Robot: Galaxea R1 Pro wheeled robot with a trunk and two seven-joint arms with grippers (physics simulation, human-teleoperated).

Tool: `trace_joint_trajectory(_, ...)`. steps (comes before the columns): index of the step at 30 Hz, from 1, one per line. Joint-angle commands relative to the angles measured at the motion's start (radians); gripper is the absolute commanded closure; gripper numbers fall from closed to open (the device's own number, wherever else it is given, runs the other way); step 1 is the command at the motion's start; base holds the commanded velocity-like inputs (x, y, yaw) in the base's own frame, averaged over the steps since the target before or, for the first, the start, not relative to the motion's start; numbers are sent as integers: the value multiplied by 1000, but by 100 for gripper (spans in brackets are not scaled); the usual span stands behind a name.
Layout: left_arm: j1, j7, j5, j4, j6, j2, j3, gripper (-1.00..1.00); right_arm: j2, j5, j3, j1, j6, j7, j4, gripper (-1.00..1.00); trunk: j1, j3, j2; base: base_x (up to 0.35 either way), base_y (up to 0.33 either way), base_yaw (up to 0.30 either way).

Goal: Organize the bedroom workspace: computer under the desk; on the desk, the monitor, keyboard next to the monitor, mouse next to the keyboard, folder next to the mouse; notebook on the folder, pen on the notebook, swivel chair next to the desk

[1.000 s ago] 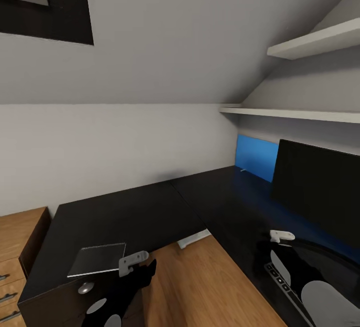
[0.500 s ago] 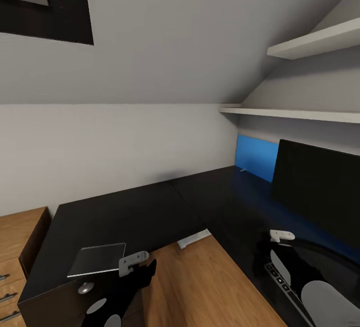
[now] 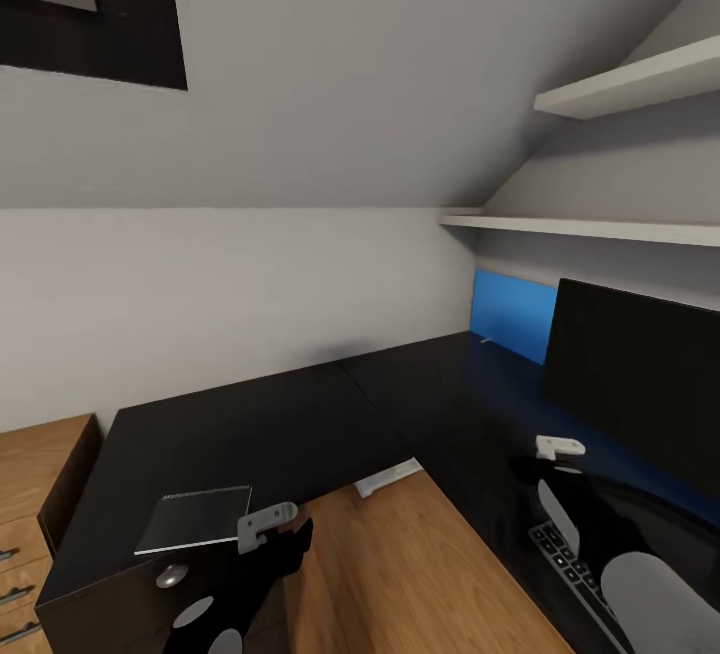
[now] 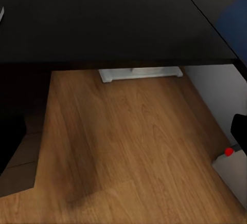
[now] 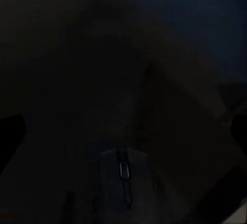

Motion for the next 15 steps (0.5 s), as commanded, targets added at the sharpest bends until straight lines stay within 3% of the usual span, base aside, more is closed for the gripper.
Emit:
trace_joint_trajectory(1, -1, 10, 9, -2, 1, 1, -2, -100, -1, -10, 6, 0, 12, -8, -8, -100, 0, -1, -1, 0, 0, 0)
trace_joint_trajectory(4, -1, 10, 9, -2, 1, 1, -2, -100, 1, -14, 6, 2, 50, -7, -43, -100, 0, -1, -1, 0, 0, 0)
trace_joint_trajectory(15, -1, 10, 9, -1, 1, 1, -2, -100, 28, -15, 4, 5, 68, -8, -67, -100, 0, -1, -1, 0, 0, 0)
